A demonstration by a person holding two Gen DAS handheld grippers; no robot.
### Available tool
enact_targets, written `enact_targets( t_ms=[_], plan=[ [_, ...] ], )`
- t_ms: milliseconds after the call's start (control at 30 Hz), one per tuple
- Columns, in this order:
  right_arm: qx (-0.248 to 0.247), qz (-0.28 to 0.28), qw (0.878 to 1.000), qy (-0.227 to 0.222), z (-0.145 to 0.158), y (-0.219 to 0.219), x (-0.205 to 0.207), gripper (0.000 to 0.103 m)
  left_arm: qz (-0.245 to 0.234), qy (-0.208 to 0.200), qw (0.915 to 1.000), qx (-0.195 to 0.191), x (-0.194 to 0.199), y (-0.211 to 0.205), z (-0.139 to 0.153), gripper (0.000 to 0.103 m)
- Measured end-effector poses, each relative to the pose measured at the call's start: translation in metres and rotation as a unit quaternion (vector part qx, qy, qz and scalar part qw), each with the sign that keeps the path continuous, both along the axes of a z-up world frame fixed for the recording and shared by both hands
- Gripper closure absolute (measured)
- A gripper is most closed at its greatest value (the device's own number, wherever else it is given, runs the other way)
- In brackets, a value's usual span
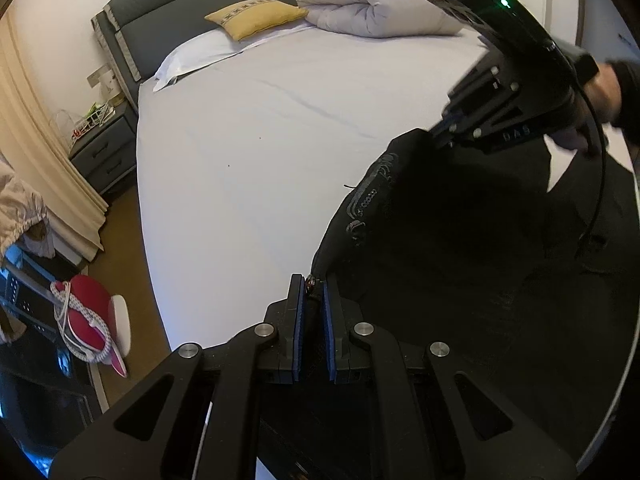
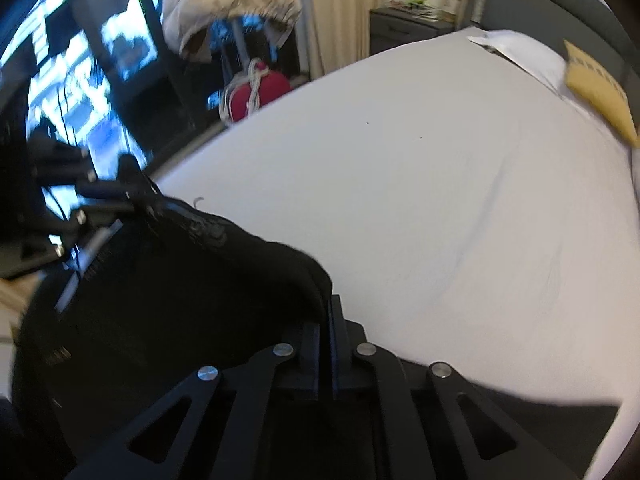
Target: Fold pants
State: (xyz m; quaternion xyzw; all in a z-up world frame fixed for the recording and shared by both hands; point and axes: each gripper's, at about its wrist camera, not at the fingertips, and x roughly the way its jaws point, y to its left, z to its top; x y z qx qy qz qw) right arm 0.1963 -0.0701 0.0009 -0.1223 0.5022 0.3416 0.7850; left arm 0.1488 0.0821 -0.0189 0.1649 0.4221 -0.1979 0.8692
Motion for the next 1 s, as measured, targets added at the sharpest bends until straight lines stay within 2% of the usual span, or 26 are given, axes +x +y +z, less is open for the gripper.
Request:
enact_targets(
  t_ms=[167,267,300,400,533,667,700,800,900,1000],
  plan=[
    [0.061,-0.017,0.997,0.035,-0.006,0.006,-0.038,0.098,0.008,0.003,1.0,-0.001,-0.035,-0.023,0.005,0.095],
    [0.078,-0.012,0.996,0.037,-0.002,0.006,-0.064,0.098,0.008,0.008,0.9999,-0.003,-0.065,-0.032,0.009,0.095],
    [0.07,-0.003,0.997,0.029,0.001,0.007,-0.076,0.098,0.008,0.009,0.9999,-0.001,-0.075,-0.035,0.01,0.095],
    [0.0,0.046,0.999,-0.026,0.005,0.018,-0.12,0.098,0.008,0.011,0.9999,0.004,-0.11,-0.044,0.008,0.096],
    [-0.083,0.11,0.988,-0.077,0.003,0.027,-0.18,0.098,0.001,0.008,0.9995,0.03,-0.162,-0.061,0.008,0.096],
    [-0.167,0.162,0.963,-0.135,-0.007,0.033,-0.248,0.098,-0.028,0.016,0.9979,0.056,-0.232,-0.084,-0.003,0.096],
    [-0.182,0.17,0.958,-0.144,-0.01,0.035,-0.255,0.098,-0.035,0.017,0.997,0.067,-0.246,-0.088,-0.008,0.096],
    [-0.238,0.203,0.933,-0.176,-0.025,0.033,-0.3,0.098,-0.063,0.023,0.9925,0.102,-0.293,-0.109,-0.026,0.096],
    [-0.271,0.218,0.918,-0.19,-0.039,0.034,-0.321,0.098,-0.081,0.038,0.9894,0.114,-0.332,-0.125,-0.045,0.096],
    [-0.287,0.215,0.912,-0.199,-0.05,0.035,-0.335,0.098,-0.09,0.05,0.9879,0.116,-0.364,-0.141,-0.057,0.096]
  ],
)
